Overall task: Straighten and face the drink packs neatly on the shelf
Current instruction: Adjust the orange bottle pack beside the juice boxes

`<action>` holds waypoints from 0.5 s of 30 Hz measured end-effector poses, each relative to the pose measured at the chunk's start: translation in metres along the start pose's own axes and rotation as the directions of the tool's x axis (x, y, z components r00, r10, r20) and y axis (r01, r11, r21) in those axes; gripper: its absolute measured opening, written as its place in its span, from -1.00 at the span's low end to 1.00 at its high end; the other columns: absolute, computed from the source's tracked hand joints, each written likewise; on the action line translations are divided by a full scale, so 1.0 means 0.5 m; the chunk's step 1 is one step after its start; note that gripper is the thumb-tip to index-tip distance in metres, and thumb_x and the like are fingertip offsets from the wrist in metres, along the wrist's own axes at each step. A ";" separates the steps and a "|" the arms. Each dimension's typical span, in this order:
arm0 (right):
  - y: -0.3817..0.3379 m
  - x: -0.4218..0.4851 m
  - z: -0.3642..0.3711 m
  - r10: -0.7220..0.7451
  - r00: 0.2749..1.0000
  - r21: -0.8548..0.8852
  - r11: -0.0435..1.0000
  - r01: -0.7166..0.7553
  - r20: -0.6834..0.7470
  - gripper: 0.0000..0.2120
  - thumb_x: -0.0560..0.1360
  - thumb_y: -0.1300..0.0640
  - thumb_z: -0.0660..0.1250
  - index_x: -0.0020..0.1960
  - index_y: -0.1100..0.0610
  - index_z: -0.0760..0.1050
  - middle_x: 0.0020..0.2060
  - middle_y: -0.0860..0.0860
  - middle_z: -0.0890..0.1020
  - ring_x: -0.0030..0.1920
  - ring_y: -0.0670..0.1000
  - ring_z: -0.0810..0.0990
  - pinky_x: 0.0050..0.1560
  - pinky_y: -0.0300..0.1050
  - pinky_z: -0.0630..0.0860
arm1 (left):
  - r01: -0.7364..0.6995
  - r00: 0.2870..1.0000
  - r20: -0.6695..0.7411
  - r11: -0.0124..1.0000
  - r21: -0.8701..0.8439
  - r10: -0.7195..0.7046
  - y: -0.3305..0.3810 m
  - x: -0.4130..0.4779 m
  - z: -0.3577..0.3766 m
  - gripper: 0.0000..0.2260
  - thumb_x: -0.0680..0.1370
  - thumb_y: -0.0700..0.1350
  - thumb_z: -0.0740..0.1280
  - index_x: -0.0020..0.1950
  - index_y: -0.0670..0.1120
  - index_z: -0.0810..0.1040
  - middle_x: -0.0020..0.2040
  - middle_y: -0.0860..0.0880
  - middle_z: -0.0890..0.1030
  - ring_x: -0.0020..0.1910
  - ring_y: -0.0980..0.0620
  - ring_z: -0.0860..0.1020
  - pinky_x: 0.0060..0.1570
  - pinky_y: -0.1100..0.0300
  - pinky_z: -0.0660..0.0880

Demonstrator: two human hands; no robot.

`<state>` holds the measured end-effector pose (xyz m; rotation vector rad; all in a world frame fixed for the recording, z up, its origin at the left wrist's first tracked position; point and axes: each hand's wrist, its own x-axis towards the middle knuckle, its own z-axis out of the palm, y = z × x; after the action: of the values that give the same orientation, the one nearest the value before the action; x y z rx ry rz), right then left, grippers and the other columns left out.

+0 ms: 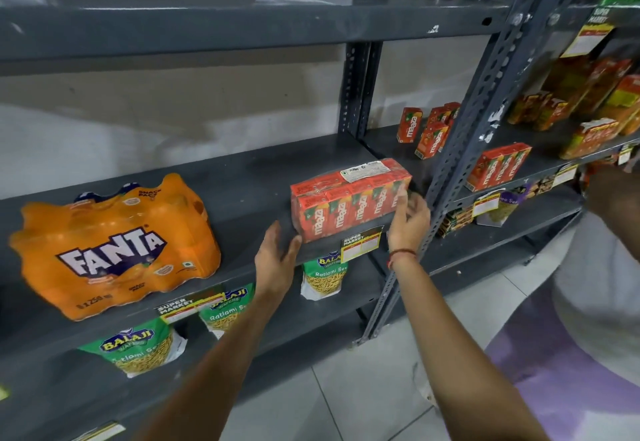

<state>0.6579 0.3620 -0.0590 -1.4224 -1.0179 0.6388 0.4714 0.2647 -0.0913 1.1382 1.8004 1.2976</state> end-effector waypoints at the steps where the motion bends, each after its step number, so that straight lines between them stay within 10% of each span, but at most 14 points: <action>1: -0.002 -0.041 0.004 -0.005 1.000 0.018 1.000 0.005 -0.004 -0.64 0.57 0.07 0.22 0.21 0.32 0.42 0.10 0.18 0.53 -0.06 0.00 0.54 -0.09 -0.37 0.48 | 0.005 1.000 -0.009 0.999 -0.052 -0.005 -0.018 -0.030 -0.022 -0.48 0.54 -0.01 0.31 0.45 -0.11 0.29 0.42 -0.07 0.40 0.37 -0.05 0.40 0.31 0.08 0.39; 6: 0.020 -0.263 0.081 -0.066 0.964 0.059 0.997 0.052 0.257 -0.78 0.53 0.15 0.29 0.11 0.25 0.51 0.06 0.15 0.53 -0.12 -0.09 0.56 -0.19 -0.40 0.53 | -0.053 0.898 -0.440 0.993 -0.107 0.001 -0.112 -0.170 -0.169 -0.88 0.56 -0.10 0.29 0.07 -0.01 0.55 0.01 -0.01 0.61 0.02 -0.01 0.58 -0.02 0.18 0.55; 12: -0.029 -0.404 0.191 -0.097 0.733 0.076 0.995 0.062 0.674 -0.67 0.46 0.07 0.38 0.18 0.17 0.49 0.13 0.14 0.51 0.06 -0.02 0.51 -0.03 -0.40 0.47 | -0.049 0.607 -0.795 0.999 -0.017 0.016 -0.144 -0.179 -0.373 -0.73 0.53 -0.06 0.35 0.14 -0.20 0.52 -0.02 -0.02 0.56 -0.15 0.24 0.46 -0.15 0.55 0.33; 15: -0.058 -0.431 0.237 -0.109 0.637 0.052 0.993 0.107 0.763 -0.41 0.37 0.04 0.47 0.31 0.19 0.37 0.21 0.16 0.45 0.14 0.00 0.47 0.14 -0.18 0.44 | -0.035 0.640 -0.768 0.999 -0.012 0.014 -0.142 -0.164 -0.442 -0.55 0.50 -0.10 0.39 0.32 -0.23 0.40 0.11 -0.02 0.43 -0.02 0.15 0.44 -0.06 0.55 0.33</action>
<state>0.4497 0.2308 -0.0872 -1.0543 -1.7557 1.2103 0.2959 0.0925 -0.0894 0.5908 2.3374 2.0248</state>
